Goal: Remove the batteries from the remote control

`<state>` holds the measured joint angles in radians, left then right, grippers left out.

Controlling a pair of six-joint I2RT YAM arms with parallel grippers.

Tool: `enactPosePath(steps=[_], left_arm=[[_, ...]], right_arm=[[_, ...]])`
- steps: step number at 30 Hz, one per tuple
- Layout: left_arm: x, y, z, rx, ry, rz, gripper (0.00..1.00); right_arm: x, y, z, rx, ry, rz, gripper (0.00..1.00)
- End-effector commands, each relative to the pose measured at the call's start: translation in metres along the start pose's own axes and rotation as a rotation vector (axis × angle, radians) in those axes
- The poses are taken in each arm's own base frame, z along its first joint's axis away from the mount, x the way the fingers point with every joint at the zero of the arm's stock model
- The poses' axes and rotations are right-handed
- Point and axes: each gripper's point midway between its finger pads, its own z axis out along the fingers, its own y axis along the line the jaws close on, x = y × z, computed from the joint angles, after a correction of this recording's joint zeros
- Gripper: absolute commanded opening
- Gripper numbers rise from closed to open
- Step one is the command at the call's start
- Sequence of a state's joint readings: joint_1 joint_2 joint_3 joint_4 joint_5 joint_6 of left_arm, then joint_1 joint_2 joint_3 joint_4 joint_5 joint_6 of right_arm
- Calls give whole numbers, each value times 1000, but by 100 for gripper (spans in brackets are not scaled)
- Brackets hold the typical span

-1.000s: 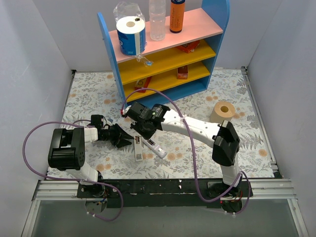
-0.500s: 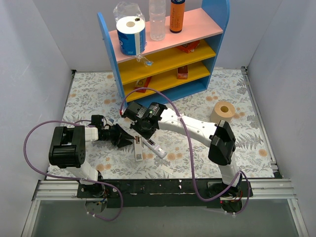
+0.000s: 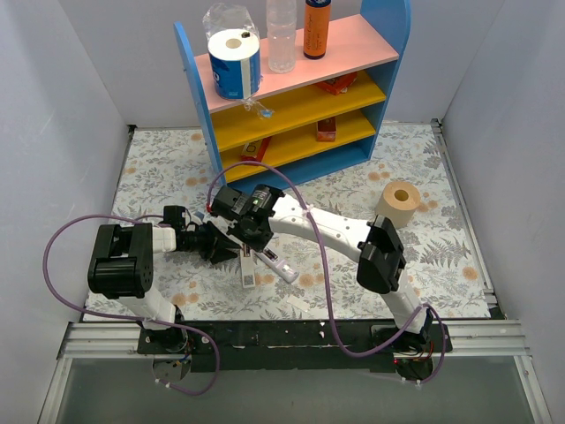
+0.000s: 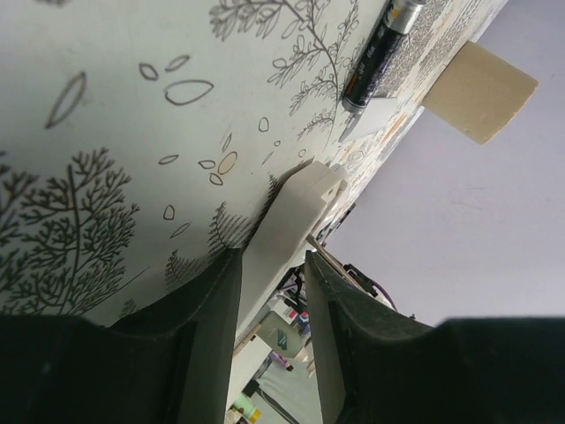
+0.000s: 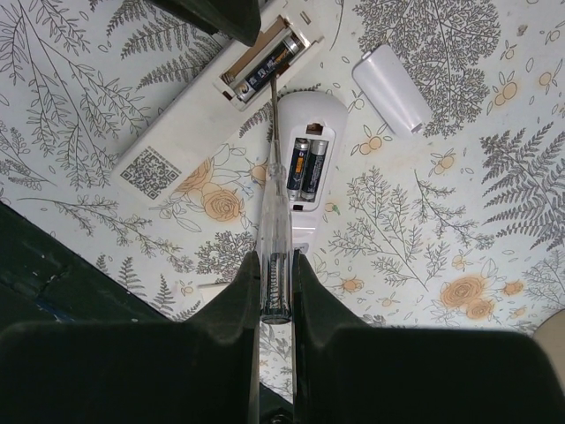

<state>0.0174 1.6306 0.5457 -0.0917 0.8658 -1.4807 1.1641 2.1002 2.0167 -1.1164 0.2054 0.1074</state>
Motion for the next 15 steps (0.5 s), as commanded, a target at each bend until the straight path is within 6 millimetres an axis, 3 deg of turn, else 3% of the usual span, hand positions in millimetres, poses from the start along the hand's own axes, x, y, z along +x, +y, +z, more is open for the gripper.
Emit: enactPosePath(steps=[1,9,15], left_arm=[[-1,-1,2,9,3,12,33],[5,-2,10,-22,12,43,29],[9,2,16,-51,11,55,24]], right_arm=[[0,8,-2,-3,28,-46,1],[-14,29,2,-44,20,-102,1],[-8,39,17,-71,28,-112,1]])
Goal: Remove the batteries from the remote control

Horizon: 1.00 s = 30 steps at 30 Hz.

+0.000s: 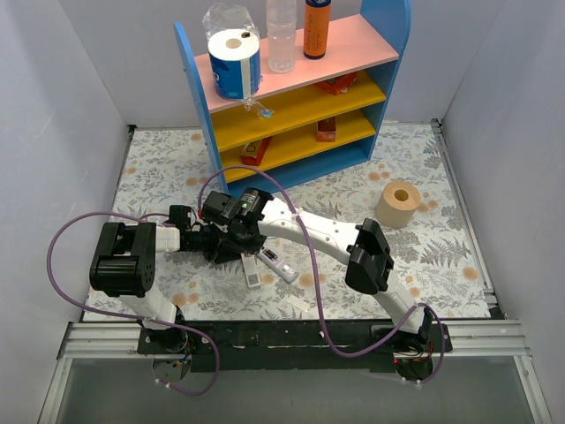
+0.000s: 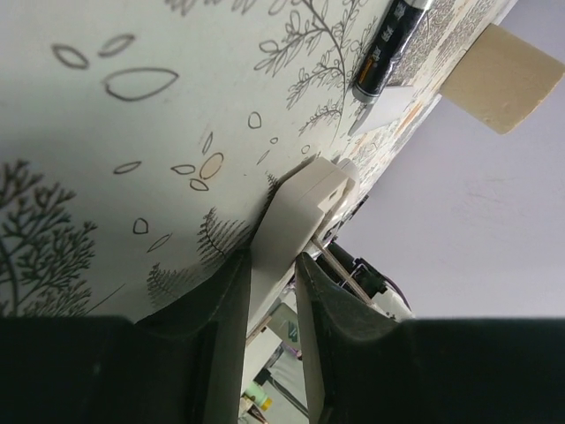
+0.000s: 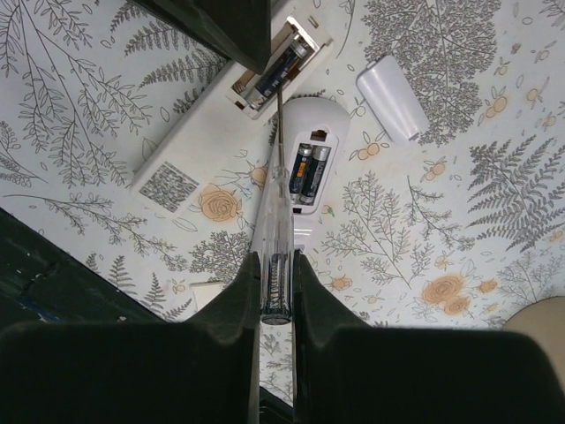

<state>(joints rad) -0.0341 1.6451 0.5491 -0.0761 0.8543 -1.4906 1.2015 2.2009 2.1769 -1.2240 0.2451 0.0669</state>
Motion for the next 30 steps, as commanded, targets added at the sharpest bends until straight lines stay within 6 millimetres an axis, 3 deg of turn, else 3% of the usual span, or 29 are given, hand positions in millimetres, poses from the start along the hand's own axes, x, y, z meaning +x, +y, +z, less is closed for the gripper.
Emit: enactPosePath(steps=[1,6,11,12,14,15,16,24,28,30], left_arm=[[0,3,6,-38,-21,29,23],[-6,4,6,-62,-43,33,19],[-7,4,3,-82,-53,39,18],[-7,3,2,-83,-59,44,18],[-9,2,1,-84,-68,47,18],[-8,2,1,-84,-68,47,18],[-8,2,1,-85,-69,44,17],[-11,-1,-1,-96,-84,55,17],[-11,-6,-3,-86,-85,72,20],[-11,-9,-5,-79,-91,86,29]], right_arm=[[-4,31,16,-102,-17,-32,1],[-4,29,16,-140,-47,-45,1],[6,11,11,-159,-79,-3,1],[17,15,18,-196,-59,0,1],[14,8,16,-217,-116,30,1],[16,14,15,-270,-124,35,1],[28,14,22,-283,-100,46,1],[28,9,16,-344,-201,110,1],[29,10,18,-385,-231,125,1],[30,9,17,-392,-242,142,1]])
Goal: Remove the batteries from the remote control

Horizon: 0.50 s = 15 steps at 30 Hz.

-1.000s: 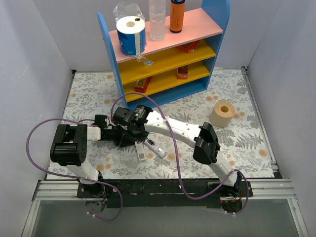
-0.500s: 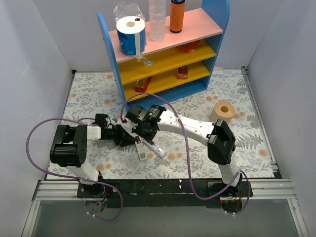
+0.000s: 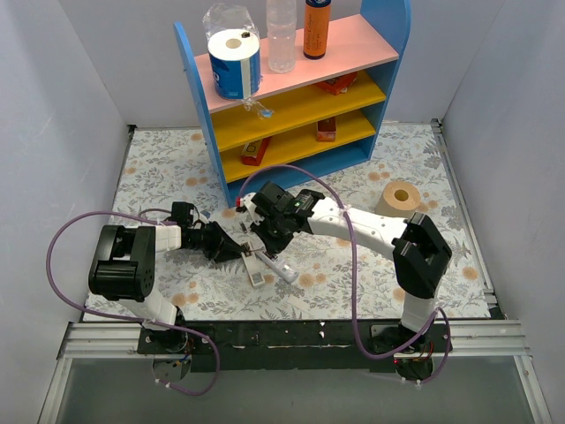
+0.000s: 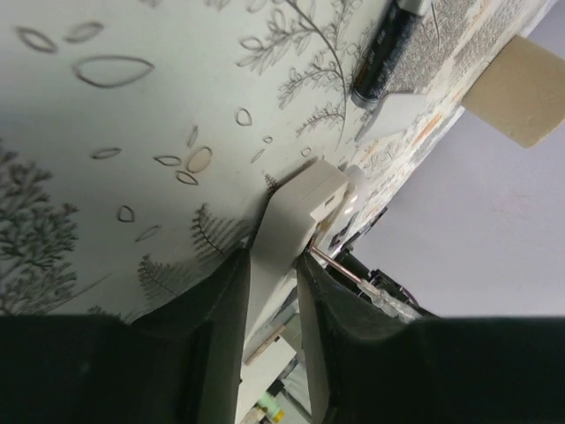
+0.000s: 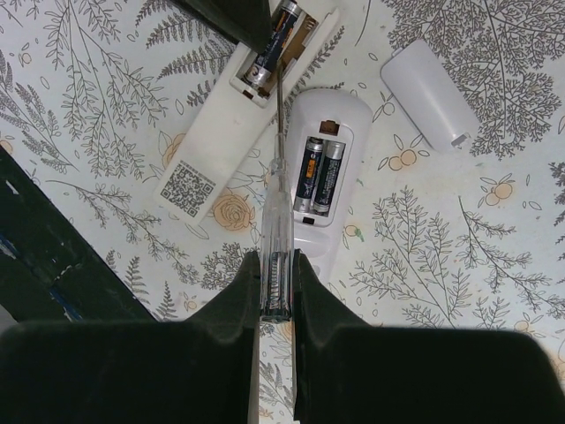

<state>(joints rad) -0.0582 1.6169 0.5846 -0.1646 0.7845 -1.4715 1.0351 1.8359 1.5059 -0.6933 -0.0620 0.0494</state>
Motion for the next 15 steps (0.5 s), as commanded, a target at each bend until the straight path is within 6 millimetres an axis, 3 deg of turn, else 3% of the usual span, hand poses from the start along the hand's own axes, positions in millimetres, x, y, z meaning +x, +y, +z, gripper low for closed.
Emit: enactPosePath(steps=[1,7,15], left_arm=[[-11,-9,-5,-14,-73,72,31],[-12,-18,-10,2,-89,96,46],[-14,-16,-9,-7,-90,104,52]], right_arm=[[-1,24,4,-137,-42,6,1],[1,19,2,-132,-65,31,1],[-4,16,-5,-126,-103,56,1]])
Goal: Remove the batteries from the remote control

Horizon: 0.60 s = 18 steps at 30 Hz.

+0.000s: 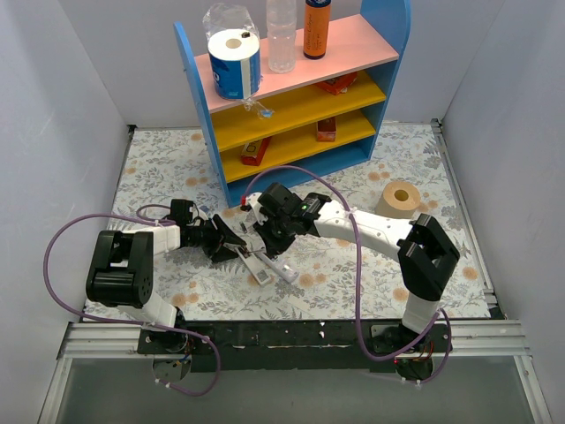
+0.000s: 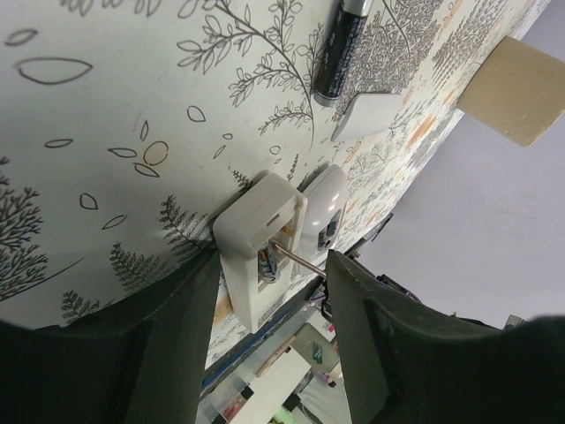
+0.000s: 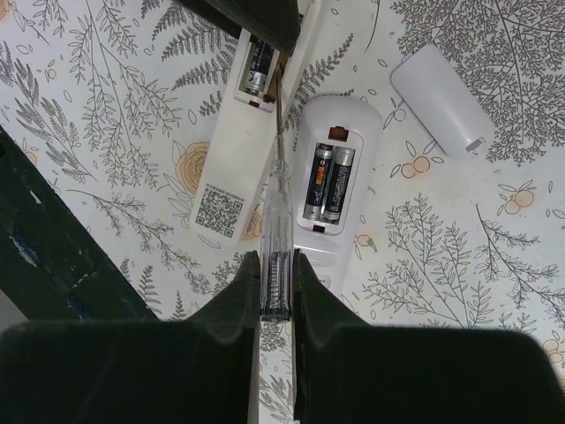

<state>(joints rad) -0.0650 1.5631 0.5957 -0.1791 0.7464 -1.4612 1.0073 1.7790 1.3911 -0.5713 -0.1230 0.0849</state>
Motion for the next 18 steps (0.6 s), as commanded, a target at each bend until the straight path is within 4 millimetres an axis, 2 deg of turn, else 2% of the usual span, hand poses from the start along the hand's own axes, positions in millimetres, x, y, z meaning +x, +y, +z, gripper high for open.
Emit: enactPosePath(steps=[1,7,12,18], left_arm=[[-10,-6,-2,-7,-42,59,52],[-13,-8,-2,-2,-49,74,51],[-14,-6,-1,-8,-47,72,49],[-15,-7,-1,-10,-52,74,49]], right_arm=[[-7,17,-7,-74,-42,12,1],[-6,18,-9,-79,-35,24,1],[1,10,-13,-22,-12,40,1],[-3,4,-19,16,-14,40,1]])
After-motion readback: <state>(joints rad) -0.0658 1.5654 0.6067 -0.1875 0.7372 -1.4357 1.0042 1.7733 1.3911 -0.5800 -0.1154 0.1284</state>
